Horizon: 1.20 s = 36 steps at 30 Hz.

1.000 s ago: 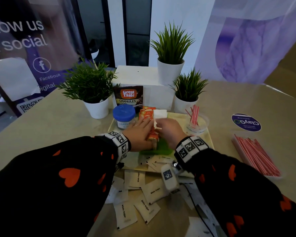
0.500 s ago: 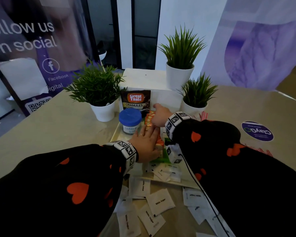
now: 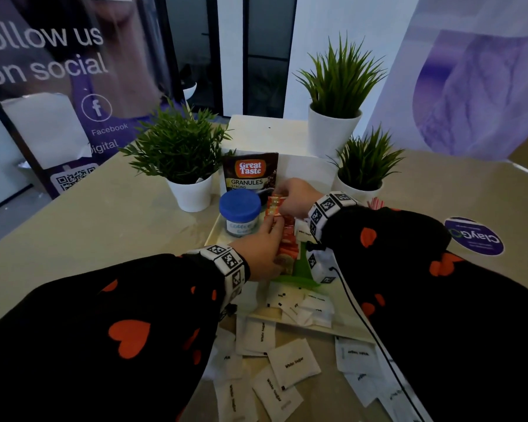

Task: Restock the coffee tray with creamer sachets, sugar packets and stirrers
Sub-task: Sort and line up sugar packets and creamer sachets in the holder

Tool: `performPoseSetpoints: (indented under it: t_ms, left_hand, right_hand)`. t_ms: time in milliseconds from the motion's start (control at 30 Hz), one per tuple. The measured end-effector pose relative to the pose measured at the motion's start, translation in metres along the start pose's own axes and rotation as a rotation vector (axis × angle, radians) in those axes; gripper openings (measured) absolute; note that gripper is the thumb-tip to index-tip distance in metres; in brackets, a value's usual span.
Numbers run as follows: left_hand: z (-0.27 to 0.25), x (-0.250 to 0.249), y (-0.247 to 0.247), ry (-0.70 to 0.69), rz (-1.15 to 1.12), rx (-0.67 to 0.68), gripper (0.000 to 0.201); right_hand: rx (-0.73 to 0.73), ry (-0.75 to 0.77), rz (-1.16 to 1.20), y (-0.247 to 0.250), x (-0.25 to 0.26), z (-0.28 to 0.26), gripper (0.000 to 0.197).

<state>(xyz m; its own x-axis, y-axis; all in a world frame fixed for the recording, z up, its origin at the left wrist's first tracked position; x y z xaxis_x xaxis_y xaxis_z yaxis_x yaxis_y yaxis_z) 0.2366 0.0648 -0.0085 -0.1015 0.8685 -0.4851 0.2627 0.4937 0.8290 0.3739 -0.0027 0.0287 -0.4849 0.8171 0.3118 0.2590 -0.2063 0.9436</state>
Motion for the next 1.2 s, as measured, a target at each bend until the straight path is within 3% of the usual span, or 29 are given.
performPoseSetpoints:
  t_ms: [333,467,567,667,767,867,967,1100,1200]
  left_hand:
    - [-0.004,-0.008,-0.002,-0.013,0.072,-0.036,0.109]
    - [-0.003,-0.012,-0.003,-0.011,0.159,-0.047,0.105]
    - [0.0,-0.012,-0.005,-0.008,0.227,-0.067,0.104]
    - [0.0,-0.014,-0.004,-0.025,0.171,-0.086,0.11]
    - [0.0,-0.013,-0.003,-0.005,0.179,-0.083,0.113]
    - [0.002,-0.013,-0.002,0.015,0.207,-0.081,0.11]
    - [0.003,-0.015,-0.002,0.025,0.204,-0.086,0.111]
    - [0.005,-0.013,-0.003,0.046,0.14,-0.079,0.115]
    - [0.007,-0.012,-0.002,0.037,0.131,-0.091,0.113]
  right_hand:
    - [-0.044,0.059,0.075,-0.005,-0.007,-0.008,0.048]
    - [0.059,0.086,-0.121,-0.024,-0.008,-0.004,0.049]
    - [-0.004,0.048,-0.187,-0.02,-0.008,-0.005,0.049]
    - [0.048,0.093,-0.216,-0.021,-0.007,-0.007,0.047]
    - [0.069,0.051,-0.02,-0.024,-0.01,-0.006,0.043]
    - [0.069,0.103,0.024,-0.019,-0.01,-0.012,0.042]
    - [-0.054,0.127,-0.094,-0.011,-0.014,-0.009,0.039]
    - [0.042,0.19,-0.234,-0.014,-0.016,-0.011,0.036]
    - [-0.026,0.142,-0.185,-0.011,-0.021,-0.014,0.037]
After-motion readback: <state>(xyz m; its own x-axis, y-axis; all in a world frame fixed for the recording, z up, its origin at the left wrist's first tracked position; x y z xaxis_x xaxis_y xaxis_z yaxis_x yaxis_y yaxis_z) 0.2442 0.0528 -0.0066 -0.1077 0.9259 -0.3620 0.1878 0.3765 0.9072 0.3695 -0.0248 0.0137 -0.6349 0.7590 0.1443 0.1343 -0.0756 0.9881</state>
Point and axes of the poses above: each hand's wrist, its own z-axis towards the middle knuckle, its own y-axis out of the back of the hand, x = y × z, the point moved 3 cm from there along z, towards the middle knuckle, and after that the axes turned 13 degrees about -z, right-handed, at the moved point
